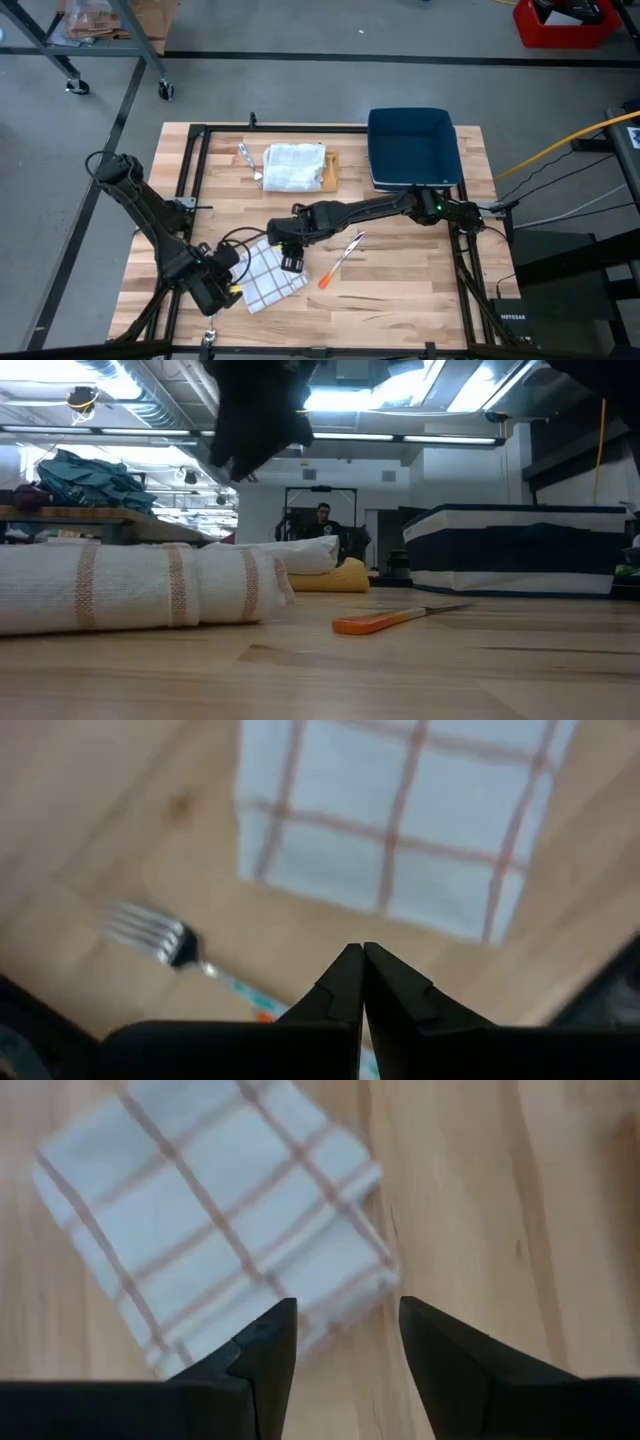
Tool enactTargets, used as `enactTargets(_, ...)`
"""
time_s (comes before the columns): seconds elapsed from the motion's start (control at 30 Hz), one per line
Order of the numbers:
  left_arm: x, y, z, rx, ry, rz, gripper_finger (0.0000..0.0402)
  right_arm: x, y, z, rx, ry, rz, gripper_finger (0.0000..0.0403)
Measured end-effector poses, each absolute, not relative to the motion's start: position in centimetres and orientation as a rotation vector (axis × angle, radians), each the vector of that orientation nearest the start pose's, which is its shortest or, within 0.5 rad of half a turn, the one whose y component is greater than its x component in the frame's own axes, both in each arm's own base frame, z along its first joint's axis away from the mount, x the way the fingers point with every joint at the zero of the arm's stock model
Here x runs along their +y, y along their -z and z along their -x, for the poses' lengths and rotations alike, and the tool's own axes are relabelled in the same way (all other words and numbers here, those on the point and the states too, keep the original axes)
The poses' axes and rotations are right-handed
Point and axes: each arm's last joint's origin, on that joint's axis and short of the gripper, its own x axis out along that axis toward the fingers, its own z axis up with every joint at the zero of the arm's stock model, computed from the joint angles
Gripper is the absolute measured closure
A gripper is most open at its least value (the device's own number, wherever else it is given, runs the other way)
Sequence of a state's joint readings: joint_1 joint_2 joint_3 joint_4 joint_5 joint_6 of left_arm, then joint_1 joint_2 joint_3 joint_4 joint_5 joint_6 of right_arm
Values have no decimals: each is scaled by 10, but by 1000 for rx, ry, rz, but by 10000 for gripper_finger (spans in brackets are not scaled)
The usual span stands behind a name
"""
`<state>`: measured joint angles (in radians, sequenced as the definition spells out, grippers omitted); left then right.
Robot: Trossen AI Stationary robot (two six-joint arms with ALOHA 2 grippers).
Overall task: Fold towel
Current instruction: Stack the folded white patterned towel on top of the white patterned towel
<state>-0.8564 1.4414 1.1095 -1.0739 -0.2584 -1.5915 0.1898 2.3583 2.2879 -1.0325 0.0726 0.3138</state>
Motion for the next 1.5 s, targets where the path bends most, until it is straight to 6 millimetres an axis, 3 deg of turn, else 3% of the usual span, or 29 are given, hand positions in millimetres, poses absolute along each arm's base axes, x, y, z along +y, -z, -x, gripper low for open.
enactTargets(0.13,-192,-246,-170,1297,-408,616,398,92,-240,-480,1225,43,-146,221)
enactTargets(0.3,-191,-246,-169,1316,-426,621,398,90,-235,-468,1361,59,-131,221)
enactTargets(0.7,-177,-244,-155,1452,-618,556,398,90,-235,-469,1356,61,-135,221)
enactTargets(1.07,-174,-244,-154,1473,-505,389,396,90,-235,-471,1333,56,-139,221)
enactTargets(1.17,-172,-244,-151,1491,-572,412,372,90,-235,-471,1332,56,-139,221)
enactTargets(1.3,-169,-244,-148,1484,-705,476,310,90,-235,-471,1333,55,-139,221)
enactTargets(1.5,-178,-238,-153,1412,-777,616,230,91,-233,-472,1330,61,-147,221)
